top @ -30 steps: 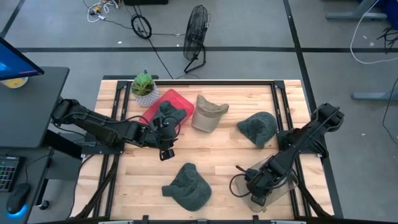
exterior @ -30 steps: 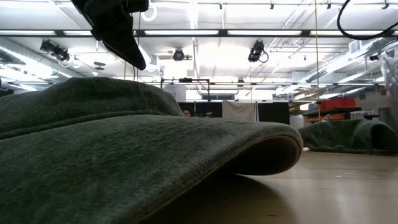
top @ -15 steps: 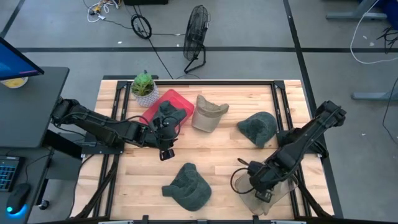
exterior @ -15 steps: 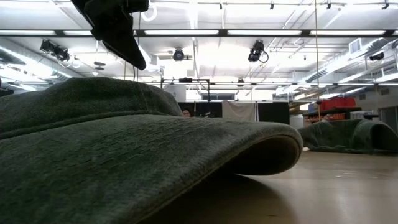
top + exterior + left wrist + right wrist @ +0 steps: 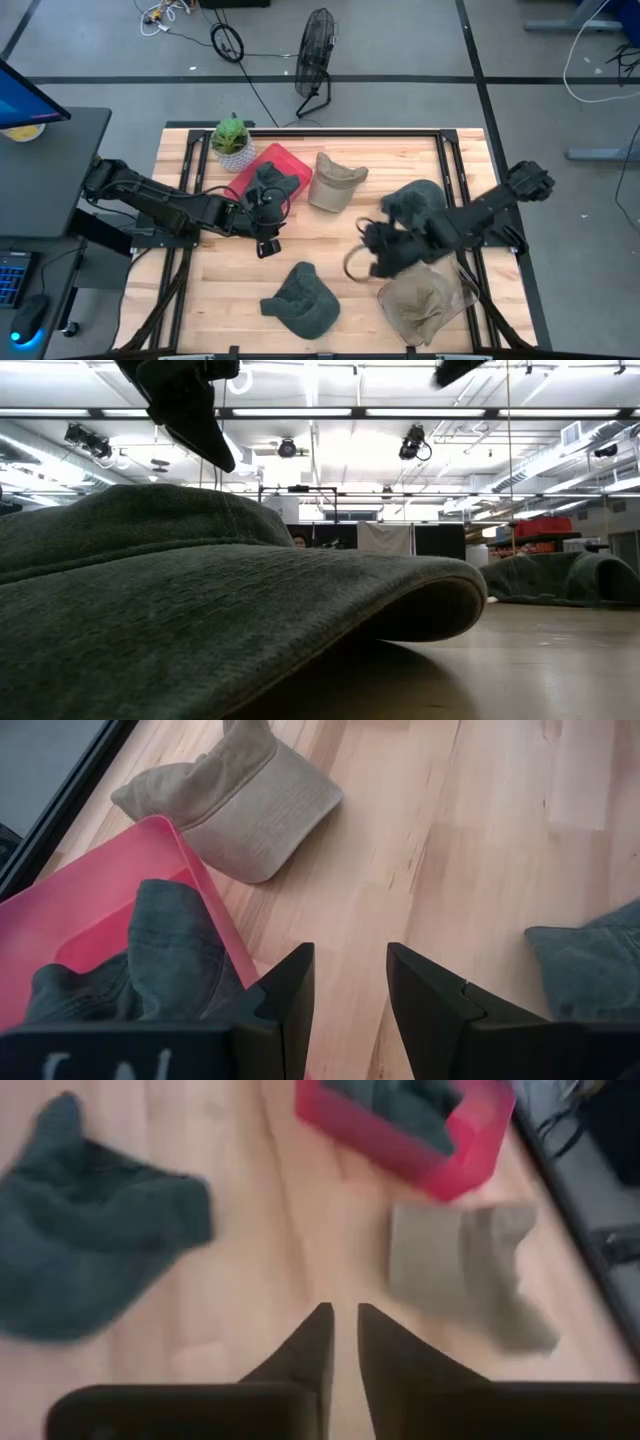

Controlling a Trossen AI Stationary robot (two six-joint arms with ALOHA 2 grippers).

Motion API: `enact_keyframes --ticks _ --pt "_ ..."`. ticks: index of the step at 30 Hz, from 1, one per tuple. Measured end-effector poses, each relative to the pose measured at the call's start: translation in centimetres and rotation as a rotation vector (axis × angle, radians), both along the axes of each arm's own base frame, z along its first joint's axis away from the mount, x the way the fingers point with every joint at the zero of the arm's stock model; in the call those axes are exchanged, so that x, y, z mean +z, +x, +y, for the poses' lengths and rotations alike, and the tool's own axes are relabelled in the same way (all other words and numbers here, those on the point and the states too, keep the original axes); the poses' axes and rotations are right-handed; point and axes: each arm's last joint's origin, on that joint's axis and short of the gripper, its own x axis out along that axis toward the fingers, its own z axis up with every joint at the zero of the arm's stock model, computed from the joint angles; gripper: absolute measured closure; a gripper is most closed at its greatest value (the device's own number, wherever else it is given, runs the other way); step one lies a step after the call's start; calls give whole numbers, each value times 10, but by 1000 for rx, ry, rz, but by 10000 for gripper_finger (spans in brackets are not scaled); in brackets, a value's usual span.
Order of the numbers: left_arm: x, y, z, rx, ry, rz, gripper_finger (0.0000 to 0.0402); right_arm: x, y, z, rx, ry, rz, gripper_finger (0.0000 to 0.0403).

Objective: Pick & Place hat
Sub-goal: Put the gray cap into the transparent bin

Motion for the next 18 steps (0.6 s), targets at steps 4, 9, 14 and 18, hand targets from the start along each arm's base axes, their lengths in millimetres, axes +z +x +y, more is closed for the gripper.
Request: enact_keyframes --ticks 4,9,14,18 --pt "0 0 0 0 -1 -4 271 -10 26 -39 13 -39 -23 315" --pt "0 0 0 -1 -1 -6 271 -34 45 -100 -8 -2 -19 254" --pt "1 1 0 -1 -2 -11 271 -65 54 -153 -103 46 -49 195" --pt "1 1 0 -1 -3 -16 271 -88 57 -184 -149 30 -49 173"
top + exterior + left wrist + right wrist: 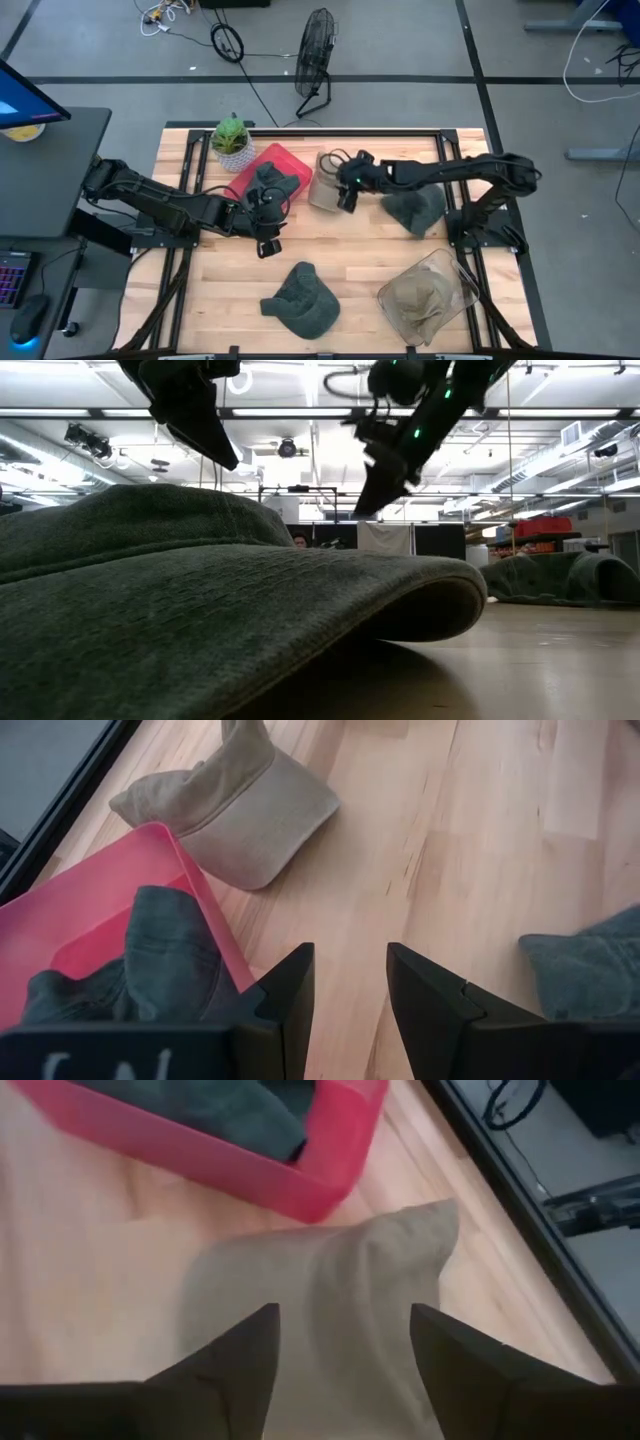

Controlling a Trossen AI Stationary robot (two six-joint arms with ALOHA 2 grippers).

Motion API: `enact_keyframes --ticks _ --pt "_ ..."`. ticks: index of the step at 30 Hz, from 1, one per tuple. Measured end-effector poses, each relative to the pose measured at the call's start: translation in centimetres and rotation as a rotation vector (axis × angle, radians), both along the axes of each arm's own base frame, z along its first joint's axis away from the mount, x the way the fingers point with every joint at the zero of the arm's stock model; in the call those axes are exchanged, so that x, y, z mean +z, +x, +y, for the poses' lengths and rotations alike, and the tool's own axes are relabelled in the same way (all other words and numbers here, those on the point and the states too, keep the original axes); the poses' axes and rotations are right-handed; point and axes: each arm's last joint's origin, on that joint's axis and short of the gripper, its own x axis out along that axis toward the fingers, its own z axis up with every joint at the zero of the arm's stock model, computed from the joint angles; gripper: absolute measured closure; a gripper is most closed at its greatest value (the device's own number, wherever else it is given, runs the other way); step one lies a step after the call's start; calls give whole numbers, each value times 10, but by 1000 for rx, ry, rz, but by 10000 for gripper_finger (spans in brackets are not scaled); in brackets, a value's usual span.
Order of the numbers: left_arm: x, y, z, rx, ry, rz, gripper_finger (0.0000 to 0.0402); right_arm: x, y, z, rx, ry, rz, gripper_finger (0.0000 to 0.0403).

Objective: Pick & Place hat
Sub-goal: Put the gray cap into the transparent bin

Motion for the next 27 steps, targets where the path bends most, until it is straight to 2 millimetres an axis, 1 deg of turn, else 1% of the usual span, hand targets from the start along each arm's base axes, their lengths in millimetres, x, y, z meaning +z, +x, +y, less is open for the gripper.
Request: enact_keyframes --ticks 3,6,12,16,18,20,24,25,27 --pt "0 0 0 0 0 0 271 -11 4 -14 -20 9 0 170" --pt "0 0 0 0 0 -1 271 -26 9 -23 -19 46 24 170" --pt "0 0 0 0 0 -3 271 -64 18 -33 -70 69 93 169" --pt "0 0 0 0 0 -4 271 -78 25 -35 -129 105 75 175" --pt "0 0 0 0 0 -4 271 -79 25 -35 -127 124 72 197" --pt "0 0 0 1 -1 -4 271 -79 26 -33 -109 145 69 239" --pt "0 0 0 1 -1 -4 271 -71 23 -27 -79 171 67 367" --pt "0 0 0 1 -1 -3 271 -68 21 -25 -72 173 71 383" --pt "0 0 0 1 -1 -3 271 -58 17 -20 -69 179 63 385"
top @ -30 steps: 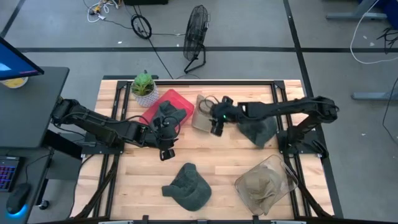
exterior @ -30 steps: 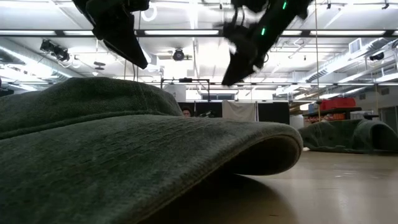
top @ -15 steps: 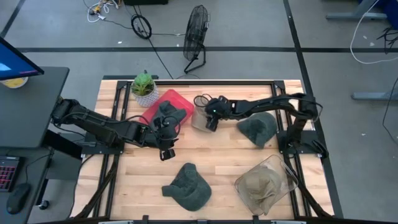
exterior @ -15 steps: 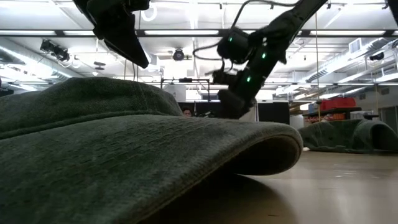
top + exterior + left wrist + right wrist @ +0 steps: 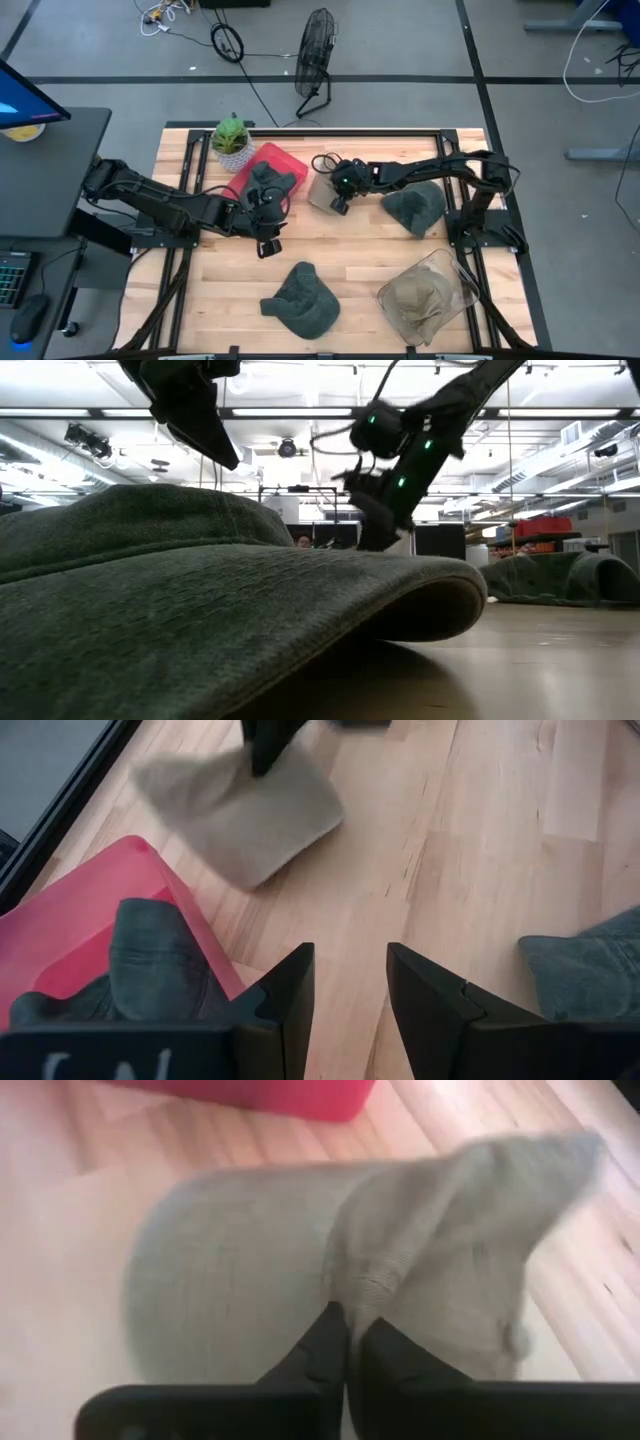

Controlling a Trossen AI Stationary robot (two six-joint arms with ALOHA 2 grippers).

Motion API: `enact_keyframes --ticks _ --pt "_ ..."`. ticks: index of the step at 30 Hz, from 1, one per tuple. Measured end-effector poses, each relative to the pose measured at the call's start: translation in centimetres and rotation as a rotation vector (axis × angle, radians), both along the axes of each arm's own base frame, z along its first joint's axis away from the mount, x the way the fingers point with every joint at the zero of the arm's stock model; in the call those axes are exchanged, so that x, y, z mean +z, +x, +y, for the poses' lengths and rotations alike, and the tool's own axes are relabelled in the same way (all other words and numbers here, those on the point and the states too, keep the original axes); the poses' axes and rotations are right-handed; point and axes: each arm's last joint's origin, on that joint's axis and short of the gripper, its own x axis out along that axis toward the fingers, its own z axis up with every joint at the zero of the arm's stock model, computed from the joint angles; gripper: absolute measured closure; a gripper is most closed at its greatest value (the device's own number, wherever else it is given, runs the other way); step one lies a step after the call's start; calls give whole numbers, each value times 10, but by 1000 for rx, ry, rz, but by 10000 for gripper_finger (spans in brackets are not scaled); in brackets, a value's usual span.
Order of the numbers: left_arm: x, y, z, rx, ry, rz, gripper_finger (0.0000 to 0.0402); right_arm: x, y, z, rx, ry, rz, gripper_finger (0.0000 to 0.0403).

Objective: Pick & Place hat
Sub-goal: Put the gray cap into the transparent bin

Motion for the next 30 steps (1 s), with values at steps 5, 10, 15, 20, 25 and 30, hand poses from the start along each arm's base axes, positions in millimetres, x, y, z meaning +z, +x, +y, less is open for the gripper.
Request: enact_keyframes --ticks 5,10,15,20,25,30 --pt "0 0 0 0 0 0 271 52 -19 27 34 6 -91 396" --pt "0 0 0 0 0 0 271 111 -57 75 138 53 -212 398" --pt "0 0 0 15 -15 -7 271 146 -107 131 342 173 -249 399" --pt "0 0 0 35 -33 -17 271 156 -144 172 464 284 -229 399" --pt "0 0 0 41 -39 -20 271 155 -167 205 533 435 -155 400" --pt "0 0 0 49 -47 -24 271 152 -185 226 434 613 -64 400"
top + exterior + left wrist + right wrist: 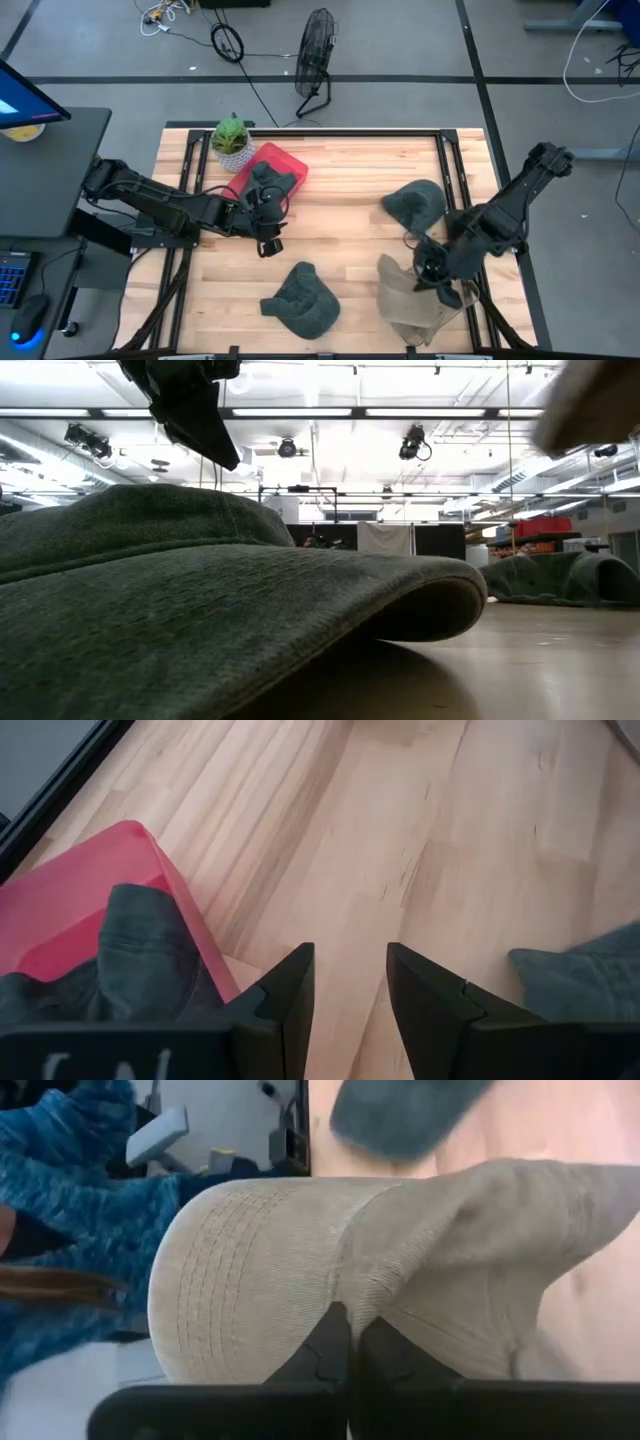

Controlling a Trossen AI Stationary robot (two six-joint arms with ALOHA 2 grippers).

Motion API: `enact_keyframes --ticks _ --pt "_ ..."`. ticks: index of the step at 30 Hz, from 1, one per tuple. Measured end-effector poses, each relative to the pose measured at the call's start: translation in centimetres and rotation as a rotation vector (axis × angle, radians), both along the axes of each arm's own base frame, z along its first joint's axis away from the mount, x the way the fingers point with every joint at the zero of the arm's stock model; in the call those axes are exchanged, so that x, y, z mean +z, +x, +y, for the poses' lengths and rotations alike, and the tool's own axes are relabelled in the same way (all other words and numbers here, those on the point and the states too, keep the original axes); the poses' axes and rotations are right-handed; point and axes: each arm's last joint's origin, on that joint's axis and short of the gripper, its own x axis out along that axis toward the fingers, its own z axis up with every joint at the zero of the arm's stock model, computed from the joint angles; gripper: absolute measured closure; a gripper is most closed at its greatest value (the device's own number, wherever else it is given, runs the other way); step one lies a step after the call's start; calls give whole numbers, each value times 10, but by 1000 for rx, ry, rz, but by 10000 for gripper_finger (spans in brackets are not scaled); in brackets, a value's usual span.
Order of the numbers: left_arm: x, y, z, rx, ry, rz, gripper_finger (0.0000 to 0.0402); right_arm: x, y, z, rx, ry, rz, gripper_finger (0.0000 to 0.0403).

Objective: Pick & Place hat
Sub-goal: Put the gray cap into the transparent bin

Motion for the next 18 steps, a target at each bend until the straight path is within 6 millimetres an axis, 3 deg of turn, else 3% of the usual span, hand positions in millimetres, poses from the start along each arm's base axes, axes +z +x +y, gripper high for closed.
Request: enact_keyframes --ticks 9,18 --pt "0 0 0 24 -22 -11 271 -13 -30 13 -274 -8 197 399" --pt "0 0 0 24 -22 -10 271 -38 -34 46 -452 74 457 398"
